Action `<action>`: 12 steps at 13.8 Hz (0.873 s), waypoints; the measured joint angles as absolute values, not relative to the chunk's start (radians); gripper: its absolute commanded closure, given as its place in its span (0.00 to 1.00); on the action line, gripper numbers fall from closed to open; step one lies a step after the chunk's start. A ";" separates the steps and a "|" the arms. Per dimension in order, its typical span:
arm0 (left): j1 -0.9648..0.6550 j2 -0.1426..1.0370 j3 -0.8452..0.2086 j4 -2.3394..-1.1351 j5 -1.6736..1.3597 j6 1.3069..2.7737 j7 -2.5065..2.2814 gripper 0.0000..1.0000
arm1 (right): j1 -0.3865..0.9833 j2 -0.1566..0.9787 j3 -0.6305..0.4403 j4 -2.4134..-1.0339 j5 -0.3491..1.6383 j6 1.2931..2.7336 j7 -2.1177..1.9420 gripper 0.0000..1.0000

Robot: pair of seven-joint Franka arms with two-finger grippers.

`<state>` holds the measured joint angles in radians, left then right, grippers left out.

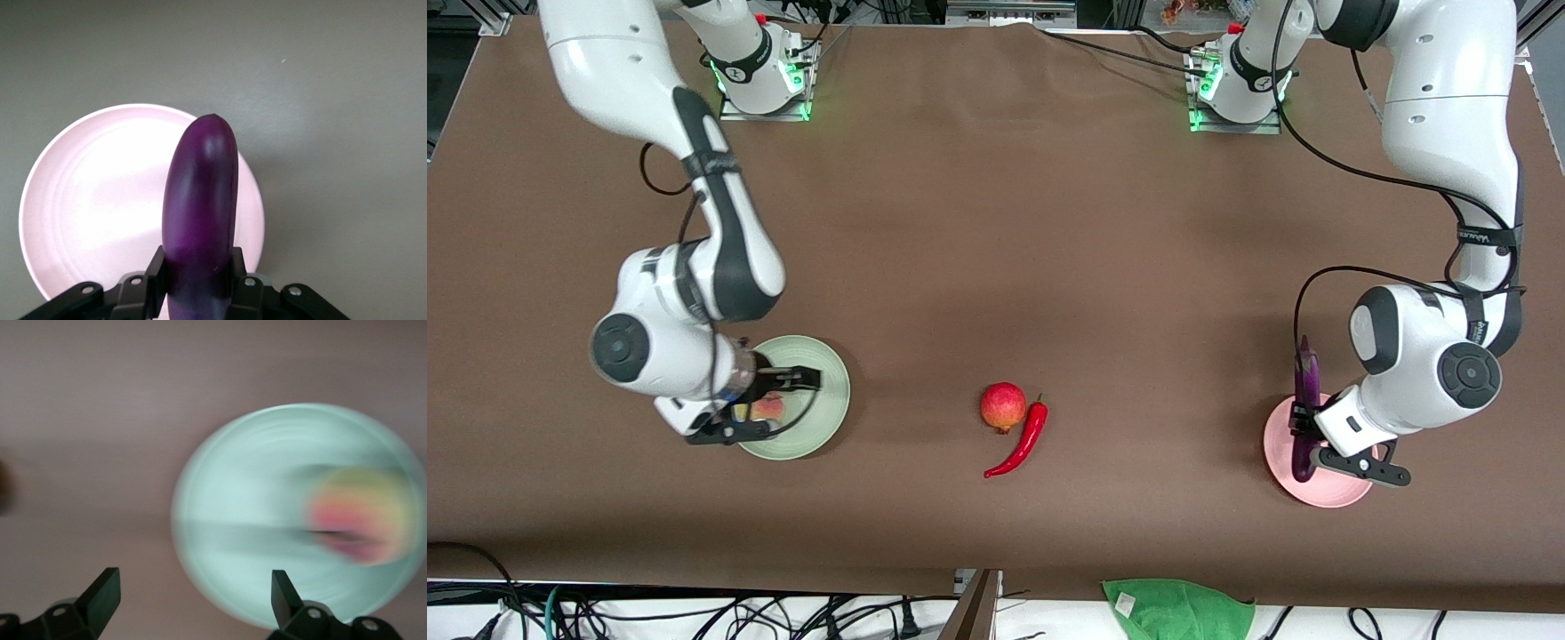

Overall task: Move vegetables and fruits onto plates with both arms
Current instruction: 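Place the peach on the green plate while the left gripper carries the eggplant, then grasp the pomegranate with the right gripper while the left gripper releases the eggplant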

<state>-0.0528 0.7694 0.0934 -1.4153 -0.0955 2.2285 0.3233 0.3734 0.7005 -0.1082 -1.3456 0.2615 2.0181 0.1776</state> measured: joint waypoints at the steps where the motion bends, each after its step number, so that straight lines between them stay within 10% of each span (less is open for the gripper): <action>1: -0.050 0.778 0.099 -1.417 -0.095 2.249 0.328 1.00 | 0.417 0.705 -0.095 -1.339 0.261 2.045 0.273 0.00; 5: -0.027 0.823 0.105 -1.423 -0.107 2.323 0.339 0.87 | 0.606 0.814 -0.084 -1.333 0.261 2.371 0.593 0.00; 9: -0.016 0.834 0.106 -1.421 -0.129 2.332 0.337 0.12 | 0.676 0.966 -0.084 -1.210 0.261 2.493 0.734 0.00; 12: -0.018 0.834 0.104 -1.416 -0.264 2.327 0.328 0.00 | 0.694 1.029 -0.084 -1.114 0.261 2.512 0.801 0.00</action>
<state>-0.0184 0.8341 0.1036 -1.4159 -0.2641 2.3272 0.3277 0.6943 1.0292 -0.0838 -1.1139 0.2612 2.5121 0.8012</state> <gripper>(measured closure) 0.269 0.000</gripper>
